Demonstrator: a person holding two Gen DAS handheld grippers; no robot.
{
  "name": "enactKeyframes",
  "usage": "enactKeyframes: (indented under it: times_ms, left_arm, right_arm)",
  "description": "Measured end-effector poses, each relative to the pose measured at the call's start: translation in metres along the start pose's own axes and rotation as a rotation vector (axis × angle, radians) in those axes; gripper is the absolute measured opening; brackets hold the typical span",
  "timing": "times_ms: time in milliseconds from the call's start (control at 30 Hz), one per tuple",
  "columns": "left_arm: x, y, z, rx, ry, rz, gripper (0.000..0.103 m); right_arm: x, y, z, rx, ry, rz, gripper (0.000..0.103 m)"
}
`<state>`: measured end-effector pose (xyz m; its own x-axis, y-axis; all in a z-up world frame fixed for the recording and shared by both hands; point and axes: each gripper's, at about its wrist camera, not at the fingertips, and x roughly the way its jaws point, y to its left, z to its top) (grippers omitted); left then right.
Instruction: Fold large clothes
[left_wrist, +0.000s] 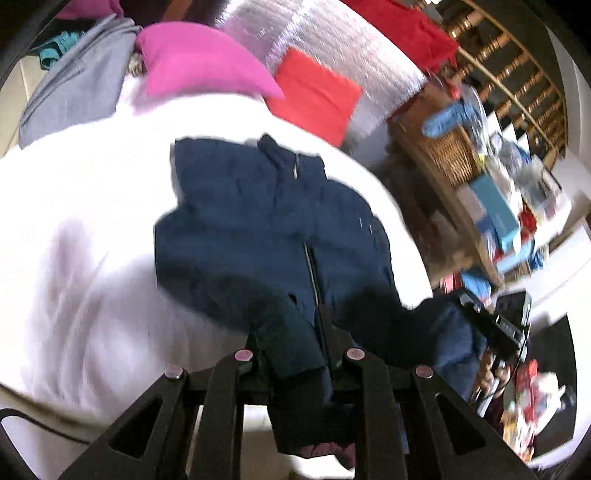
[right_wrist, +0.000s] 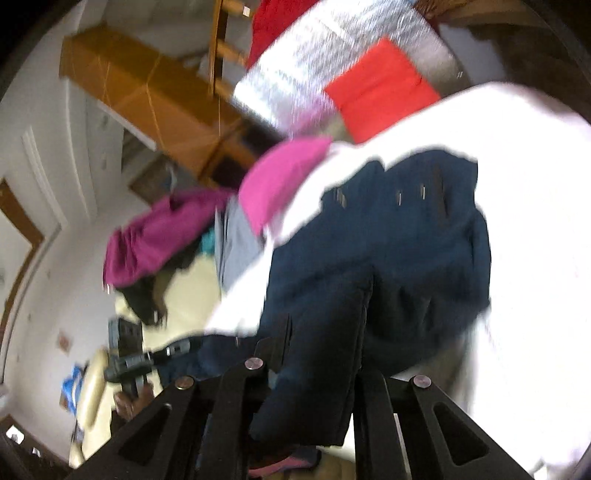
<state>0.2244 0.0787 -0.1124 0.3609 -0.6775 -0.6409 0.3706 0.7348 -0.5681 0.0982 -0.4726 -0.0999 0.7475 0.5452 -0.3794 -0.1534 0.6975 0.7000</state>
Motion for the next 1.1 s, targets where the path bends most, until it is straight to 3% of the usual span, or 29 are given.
enactKeyframes:
  times_ms: [200, 400, 500, 700, 867, 933, 1000, 1100]
  left_arm:
    - [0.051, 0.006, 0.062, -0.084, -0.157, 0.056, 0.018]
    - [0.11, 0.031, 0.114, -0.174, -0.265, 0.178, 0.017]
    - [0.144, 0.051, 0.133, -0.245, -0.263, 0.174, 0.016]
    - [0.18, 0.07, 0.184, -0.254, -0.238, 0.178, 0.017]
    - [0.216, 0.098, 0.225, -0.302, -0.137, 0.173, 0.023]
    - [0.229, 0.117, 0.233, -0.368, -0.075, 0.124, 0.037]
    - [0.237, 0.142, 0.237, -0.459, -0.031, -0.036, 0.056]
    - [0.232, 0.175, 0.238, -0.627, -0.019, -0.231, 0.069]
  right_arm:
    - [0.013, -0.034, 0.068, 0.09, -0.188, -0.044, 0.012]
    - [0.085, -0.071, 0.119, 0.171, -0.263, -0.151, 0.012]
    - [0.114, -0.092, 0.139, 0.225, -0.262, -0.167, 0.012]
    - [0.156, -0.102, 0.181, 0.177, -0.267, -0.222, 0.012]
    - [0.202, -0.128, 0.214, 0.246, -0.219, -0.252, 0.015]
    - [0.225, -0.156, 0.223, 0.39, -0.131, -0.232, 0.025]
    - [0.236, -0.181, 0.227, 0.51, -0.099, -0.16, 0.034]
    - [0.234, -0.209, 0.229, 0.669, -0.097, 0.008, 0.046]
